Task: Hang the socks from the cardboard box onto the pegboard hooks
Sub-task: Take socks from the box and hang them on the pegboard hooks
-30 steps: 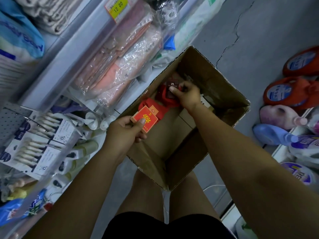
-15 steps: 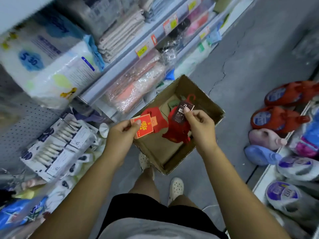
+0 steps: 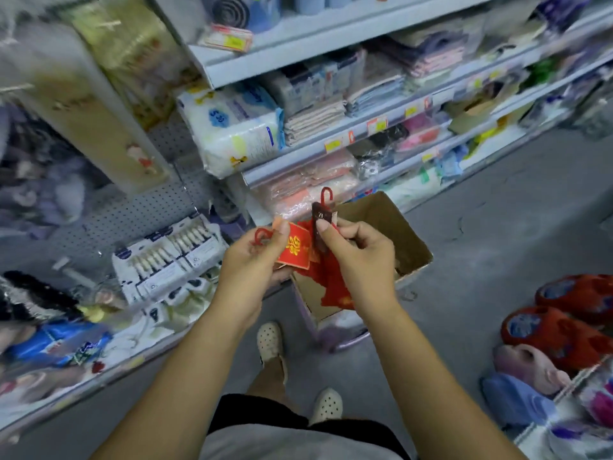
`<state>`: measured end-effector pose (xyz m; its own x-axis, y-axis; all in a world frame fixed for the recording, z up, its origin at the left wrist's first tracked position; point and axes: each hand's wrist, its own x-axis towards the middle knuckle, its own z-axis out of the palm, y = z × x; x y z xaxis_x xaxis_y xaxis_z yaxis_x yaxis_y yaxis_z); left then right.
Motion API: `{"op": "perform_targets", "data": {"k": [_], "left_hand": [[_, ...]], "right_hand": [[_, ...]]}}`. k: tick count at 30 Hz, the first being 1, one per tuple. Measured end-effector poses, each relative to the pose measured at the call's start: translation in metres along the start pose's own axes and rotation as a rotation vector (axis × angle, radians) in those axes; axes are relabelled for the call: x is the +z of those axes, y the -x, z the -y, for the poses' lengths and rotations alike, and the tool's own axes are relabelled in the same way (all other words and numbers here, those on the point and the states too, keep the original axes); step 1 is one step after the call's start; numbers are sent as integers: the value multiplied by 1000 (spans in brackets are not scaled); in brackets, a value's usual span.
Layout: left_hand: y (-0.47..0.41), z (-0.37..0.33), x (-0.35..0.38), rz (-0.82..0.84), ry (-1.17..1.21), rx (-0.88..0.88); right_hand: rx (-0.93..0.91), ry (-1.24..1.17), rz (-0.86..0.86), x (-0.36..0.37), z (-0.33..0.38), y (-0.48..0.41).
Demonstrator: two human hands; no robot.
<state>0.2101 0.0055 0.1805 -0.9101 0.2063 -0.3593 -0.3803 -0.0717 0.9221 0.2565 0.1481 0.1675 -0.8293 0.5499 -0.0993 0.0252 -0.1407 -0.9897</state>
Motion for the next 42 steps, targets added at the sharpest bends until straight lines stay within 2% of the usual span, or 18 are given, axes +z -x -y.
{"op": "perform_targets", "data": {"k": [3, 6, 10, 13, 22, 27, 31, 34, 38, 42], "left_hand": [[19, -14, -19, -16, -4, 39], [32, -29, -50, -47, -14, 89], [44, -46, -109, -182, 21, 138], [52, -57, -145, -262, 12, 163], [91, -107, -330, -416, 57, 325], [118, -131, -437, -524, 68, 407], [139, -144, -511, -669, 72, 485], [149, -153, -555, -803, 88, 563], [152, -164, -598, -967, 120, 644], [146, -179, -629, -1015, 197, 660]], "right_hand": [[45, -70, 140, 28, 15, 17], [84, -28, 311, 58, 20, 33], [5, 46, 536, 103, 23, 44], [-25, 85, 614, 131, 31, 44], [-153, 300, 887, 326, 45, 102], [-221, 164, 925, 432, 48, 152], [-146, 54, 897, 493, 50, 184], [-44, -11, 943, 530, 57, 200], [-34, 14, 1011, 573, 59, 204], [-88, 44, 1045, 622, 61, 198]]}}
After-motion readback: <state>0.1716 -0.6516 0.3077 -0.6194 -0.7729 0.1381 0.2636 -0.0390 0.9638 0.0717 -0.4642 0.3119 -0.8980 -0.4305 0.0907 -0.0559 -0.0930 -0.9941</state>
